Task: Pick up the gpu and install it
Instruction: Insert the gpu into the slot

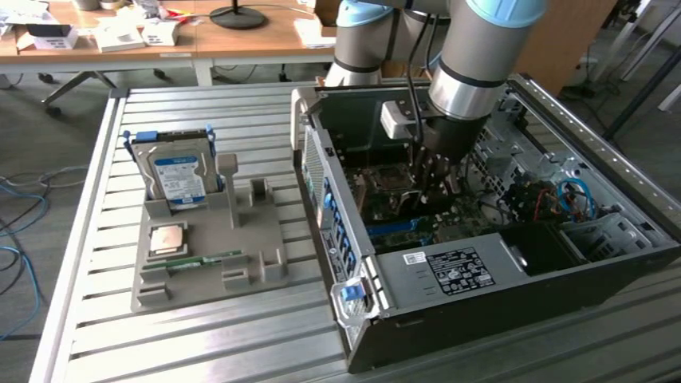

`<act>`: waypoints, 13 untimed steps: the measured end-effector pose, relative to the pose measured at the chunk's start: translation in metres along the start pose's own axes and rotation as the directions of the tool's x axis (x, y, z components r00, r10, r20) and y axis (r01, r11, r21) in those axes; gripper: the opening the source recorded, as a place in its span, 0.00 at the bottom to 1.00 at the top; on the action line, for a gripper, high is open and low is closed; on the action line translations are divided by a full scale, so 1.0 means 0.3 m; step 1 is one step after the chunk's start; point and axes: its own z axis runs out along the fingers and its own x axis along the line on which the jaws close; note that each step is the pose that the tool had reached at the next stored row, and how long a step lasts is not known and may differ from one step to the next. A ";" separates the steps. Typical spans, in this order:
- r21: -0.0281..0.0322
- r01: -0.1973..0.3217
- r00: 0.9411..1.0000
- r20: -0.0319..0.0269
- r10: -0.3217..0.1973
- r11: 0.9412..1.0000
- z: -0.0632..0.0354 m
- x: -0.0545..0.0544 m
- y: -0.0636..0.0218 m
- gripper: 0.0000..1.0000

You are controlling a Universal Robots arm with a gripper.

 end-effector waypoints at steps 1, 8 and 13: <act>0.000 0.000 1.000 0.000 0.000 1.000 0.000 0.000 0.000 0.27; 0.000 0.000 1.000 0.000 0.000 1.000 0.002 0.000 0.010 0.27; 0.000 0.000 1.000 0.000 0.000 1.000 0.002 0.001 0.022 0.27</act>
